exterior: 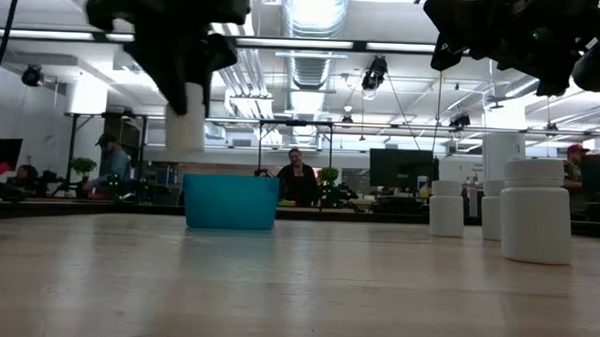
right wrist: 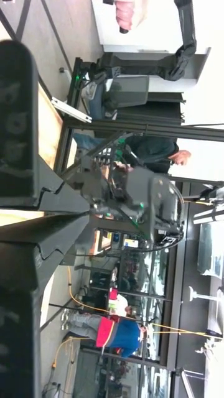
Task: Pick and place pill bottles into a basket
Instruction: Put the white medicine bottle into the blue bin
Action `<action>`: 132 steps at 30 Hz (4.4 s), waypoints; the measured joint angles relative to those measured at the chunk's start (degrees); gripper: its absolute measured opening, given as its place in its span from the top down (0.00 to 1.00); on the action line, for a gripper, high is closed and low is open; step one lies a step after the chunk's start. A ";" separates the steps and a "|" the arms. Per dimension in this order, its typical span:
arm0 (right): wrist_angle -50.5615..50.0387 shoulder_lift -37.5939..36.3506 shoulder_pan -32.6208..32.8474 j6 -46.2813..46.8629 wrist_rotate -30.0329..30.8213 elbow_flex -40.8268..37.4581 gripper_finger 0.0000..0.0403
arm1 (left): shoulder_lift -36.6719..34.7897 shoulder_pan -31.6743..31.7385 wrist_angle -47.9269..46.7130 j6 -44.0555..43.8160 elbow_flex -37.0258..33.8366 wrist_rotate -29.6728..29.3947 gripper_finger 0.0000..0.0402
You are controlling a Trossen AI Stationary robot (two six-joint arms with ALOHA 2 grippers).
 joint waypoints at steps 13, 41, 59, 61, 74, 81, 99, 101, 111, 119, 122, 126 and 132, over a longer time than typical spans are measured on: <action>0.00 0.00 0.02 -0.29 0.17 0.02 0.98 | -0.02 12.07 1.09 7.40 0.78 0.01 0.61; -0.37 -0.02 0.04 -0.69 0.26 0.00 0.98 | 9.13 19.58 7.13 12.59 -1.25 0.24 0.61; -0.37 -0.02 0.02 -0.68 0.28 0.00 0.98 | 8.68 20.74 14.98 12.64 -9.28 3.18 0.61; -0.37 -0.02 0.02 -0.69 0.31 0.00 0.98 | 8.68 20.74 15.21 12.64 -9.30 3.23 0.61; -0.37 -0.02 0.02 -0.69 0.33 0.00 0.98 | 8.68 20.78 15.68 12.60 -9.43 3.23 0.59; -0.37 -0.02 0.04 -0.86 0.34 0.00 0.98 | 8.68 20.78 15.43 11.61 -9.56 3.21 0.53; -0.37 -0.02 0.04 -1.08 0.35 0.00 0.98 | 8.70 20.78 13.61 10.01 -9.50 3.10 0.52; -0.37 -0.02 0.04 -1.08 0.35 0.02 0.98 | 8.70 20.78 13.63 9.95 -9.16 3.06 0.52; -0.37 -0.02 0.04 -1.08 0.35 0.00 0.98 | 8.70 20.78 13.63 9.93 -8.80 3.04 0.52; -0.37 -0.02 0.00 -1.03 0.35 0.00 0.98 | 8.93 20.78 12.09 7.11 -8.91 3.02 0.52; -0.37 -0.02 0.01 -1.08 0.35 0.00 0.98 | 9.07 20.78 11.56 7.11 -8.97 3.02 0.54; -0.37 -0.02 0.02 -1.08 0.37 0.00 0.98 | 9.33 20.82 11.62 7.11 -8.95 3.02 0.56; -0.37 -0.02 0.02 -1.07 0.37 0.00 0.98 | 9.44 20.85 11.55 7.13 -8.78 2.99 0.51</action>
